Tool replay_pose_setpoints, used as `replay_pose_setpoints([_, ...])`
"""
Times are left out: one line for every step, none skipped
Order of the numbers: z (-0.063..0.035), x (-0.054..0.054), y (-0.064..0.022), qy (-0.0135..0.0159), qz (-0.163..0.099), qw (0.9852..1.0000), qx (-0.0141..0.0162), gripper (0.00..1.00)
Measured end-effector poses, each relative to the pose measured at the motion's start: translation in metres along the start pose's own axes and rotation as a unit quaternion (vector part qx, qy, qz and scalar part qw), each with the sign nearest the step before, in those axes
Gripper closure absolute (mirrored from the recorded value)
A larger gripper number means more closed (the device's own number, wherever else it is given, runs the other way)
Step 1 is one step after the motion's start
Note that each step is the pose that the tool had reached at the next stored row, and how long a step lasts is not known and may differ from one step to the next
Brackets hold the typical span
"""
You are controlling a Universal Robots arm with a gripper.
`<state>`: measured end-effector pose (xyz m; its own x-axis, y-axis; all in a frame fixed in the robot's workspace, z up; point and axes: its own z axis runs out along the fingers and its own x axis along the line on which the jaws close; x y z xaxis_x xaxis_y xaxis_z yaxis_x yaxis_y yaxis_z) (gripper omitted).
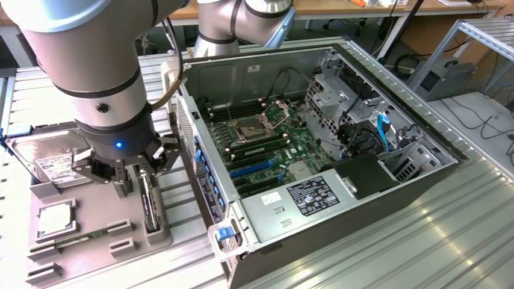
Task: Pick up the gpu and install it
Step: 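Pick up the gpu and move the gpu toward the slot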
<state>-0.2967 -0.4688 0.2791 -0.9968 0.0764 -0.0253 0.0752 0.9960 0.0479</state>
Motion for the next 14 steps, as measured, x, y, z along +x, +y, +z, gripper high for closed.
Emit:
replay_pose_setpoints([0.0000, 0.000, 0.0000, 0.0000, 0.000, 1.0000, 0.0000, 0.58])
replay_pose_setpoints([0.0000, 0.000, 0.0000, 0.0001, 0.000, 1.0000, 0.0001, 0.58])
replay_pose_setpoints([0.0007, 0.000, 0.0000, 0.0000, 0.000, 1.0000, 0.0000, 0.58])
replay_pose_setpoints([0.0019, 0.000, 0.0000, 0.0000, 0.000, 1.0000, 0.0000, 0.58])
replay_pose_setpoints([0.0036, 0.000, -0.0002, 0.0000, 0.000, 1.0000, 0.0000, 0.58])
replay_pose_setpoints([0.0068, 0.000, -0.0003, 0.0000, 0.000, 1.0000, 0.0000, 0.58])
replay_pose_setpoints([0.0095, 0.000, -0.0004, 0.0000, 0.000, 1.0000, 0.0000, 0.58])
replay_pose_setpoints([0.0113, 0.000, -0.0005, 0.0000, 0.000, 1.0000, 0.0000, 0.58])
replay_pose_setpoints([0.0135, 0.000, -0.0007, 0.0000, 0.000, 1.0000, 0.0000, 0.58])
replay_pose_setpoints([0.0153, 0.000, -0.0007, 0.0000, 0.000, 1.0000, 0.0000, 0.58])
replay_pose_setpoints([0.0170, 0.000, -0.0008, 0.0000, 0.000, 1.0000, 0.0000, 0.58])
replay_pose_setpoints([0.0187, 0.000, -0.0009, 0.0000, 0.000, 1.0000, 0.0000, 0.58])
replay_pose_setpoints([0.0203, 0.000, -0.0010, 0.0000, 0.000, 1.0000, 0.0000, 0.58])
replay_pose_setpoints([0.0220, 0.000, -0.0010, 0.0000, 0.000, 1.0000, 0.0000, 0.58])
